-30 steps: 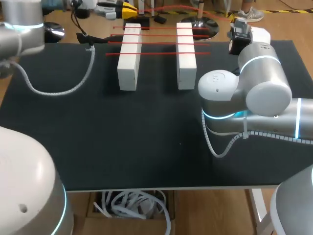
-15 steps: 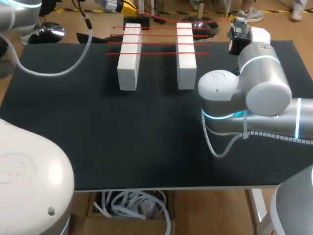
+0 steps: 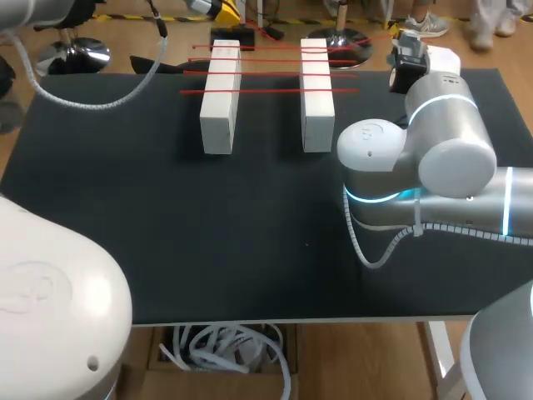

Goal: Grab the tape and strap the tape.

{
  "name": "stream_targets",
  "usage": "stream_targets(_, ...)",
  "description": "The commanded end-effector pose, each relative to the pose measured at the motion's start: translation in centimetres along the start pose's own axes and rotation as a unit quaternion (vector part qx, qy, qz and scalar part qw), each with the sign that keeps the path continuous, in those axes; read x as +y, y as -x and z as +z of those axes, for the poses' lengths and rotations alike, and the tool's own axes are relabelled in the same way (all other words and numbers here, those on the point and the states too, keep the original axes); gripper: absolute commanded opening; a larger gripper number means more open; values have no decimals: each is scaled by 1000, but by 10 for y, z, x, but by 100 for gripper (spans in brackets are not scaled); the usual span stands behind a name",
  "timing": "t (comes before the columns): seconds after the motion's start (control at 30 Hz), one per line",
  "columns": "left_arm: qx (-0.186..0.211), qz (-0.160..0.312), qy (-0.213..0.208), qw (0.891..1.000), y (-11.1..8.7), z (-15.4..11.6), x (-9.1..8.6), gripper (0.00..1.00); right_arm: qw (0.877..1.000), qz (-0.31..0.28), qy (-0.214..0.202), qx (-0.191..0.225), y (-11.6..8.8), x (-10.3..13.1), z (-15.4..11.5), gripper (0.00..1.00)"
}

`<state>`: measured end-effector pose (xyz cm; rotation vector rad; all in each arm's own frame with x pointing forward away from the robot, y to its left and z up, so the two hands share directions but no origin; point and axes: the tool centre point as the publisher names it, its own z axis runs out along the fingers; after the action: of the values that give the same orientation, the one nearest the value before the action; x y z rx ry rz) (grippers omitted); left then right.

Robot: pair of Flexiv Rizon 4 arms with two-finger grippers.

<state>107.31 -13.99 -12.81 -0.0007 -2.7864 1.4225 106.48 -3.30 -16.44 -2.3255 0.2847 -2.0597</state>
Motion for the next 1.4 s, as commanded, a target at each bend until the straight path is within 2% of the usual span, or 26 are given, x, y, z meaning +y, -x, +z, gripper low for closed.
stream_targets(0.03,-4,-1,13,1000,-5,3,-4,0,1000,-1,1,-3,-2,-1,0,0)
stream_targets(0.43,-4,-1,13,1000,-5,3,-4,0,1000,-1,1,-3,-2,-1,0,0)
stream_targets(0.5,-1,-2,29,1000,-7,8,-7,0,1000,-1,1,-3,-2,-1,0,0)
stream_targets(0.6,9,5,23,1000,-6,18,-13,0,1000,-1,1,-3,-2,-1,0,0)
stream_targets(0.73,28,14,74,997,-6,29,-23,0,1000,-1,1,-3,-2,-1,0,0)
stream_targets(0.93,42,13,105,993,-6,37,-28,0,1000,-1,1,-3,-2,-1,0,0)
stream_targets(1.07,42,7,140,989,-8,38,-32,0,1000,-1,1,-3,-2,-1,0,0)
stream_targets(1.23,31,-5,203,979,-9,40,-36,0,1000,-1,1,-3,-2,-1,0,0)
stream_targets(1.4,25,-8,211,977,-8,43,-36,0,1000,-1,1,-3,-2,-1,0,0)
